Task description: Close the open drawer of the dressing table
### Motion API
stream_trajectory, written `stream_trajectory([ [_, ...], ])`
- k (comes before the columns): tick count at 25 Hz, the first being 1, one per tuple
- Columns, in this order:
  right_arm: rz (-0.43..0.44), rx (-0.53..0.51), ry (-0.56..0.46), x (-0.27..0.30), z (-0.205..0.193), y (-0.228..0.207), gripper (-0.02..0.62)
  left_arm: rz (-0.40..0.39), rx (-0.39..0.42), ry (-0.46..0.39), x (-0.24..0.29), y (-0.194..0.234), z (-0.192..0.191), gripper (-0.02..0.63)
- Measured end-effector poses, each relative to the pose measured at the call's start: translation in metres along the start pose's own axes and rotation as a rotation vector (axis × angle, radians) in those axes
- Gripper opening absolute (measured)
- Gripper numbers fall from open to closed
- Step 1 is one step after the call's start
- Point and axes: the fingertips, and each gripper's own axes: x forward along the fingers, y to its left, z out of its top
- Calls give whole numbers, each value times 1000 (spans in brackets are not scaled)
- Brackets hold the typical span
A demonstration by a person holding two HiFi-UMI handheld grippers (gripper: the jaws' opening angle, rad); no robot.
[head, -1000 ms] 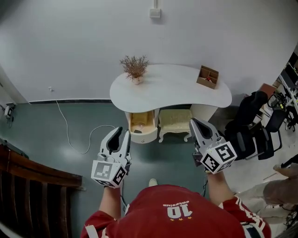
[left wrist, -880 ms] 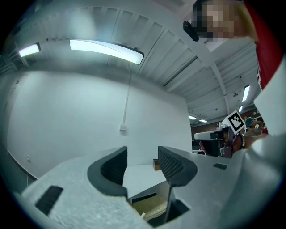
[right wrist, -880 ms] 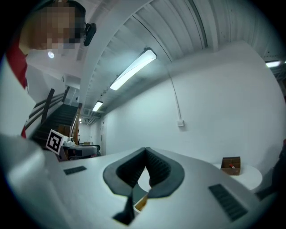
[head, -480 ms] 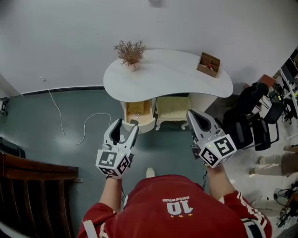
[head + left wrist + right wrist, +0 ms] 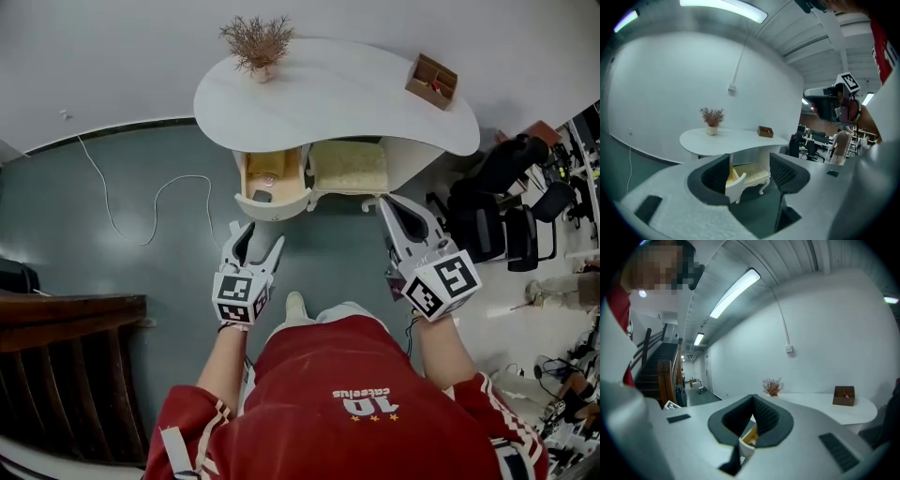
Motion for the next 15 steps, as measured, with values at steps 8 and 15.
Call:
stream_trajectory([
  [8, -7, 4, 74, 5, -38, -21, 5, 79, -190, 97, 31, 31, -80, 266],
  [15, 30, 69, 100, 38, -68, -52, 5, 124, -185, 203, 72, 37, -126, 265],
])
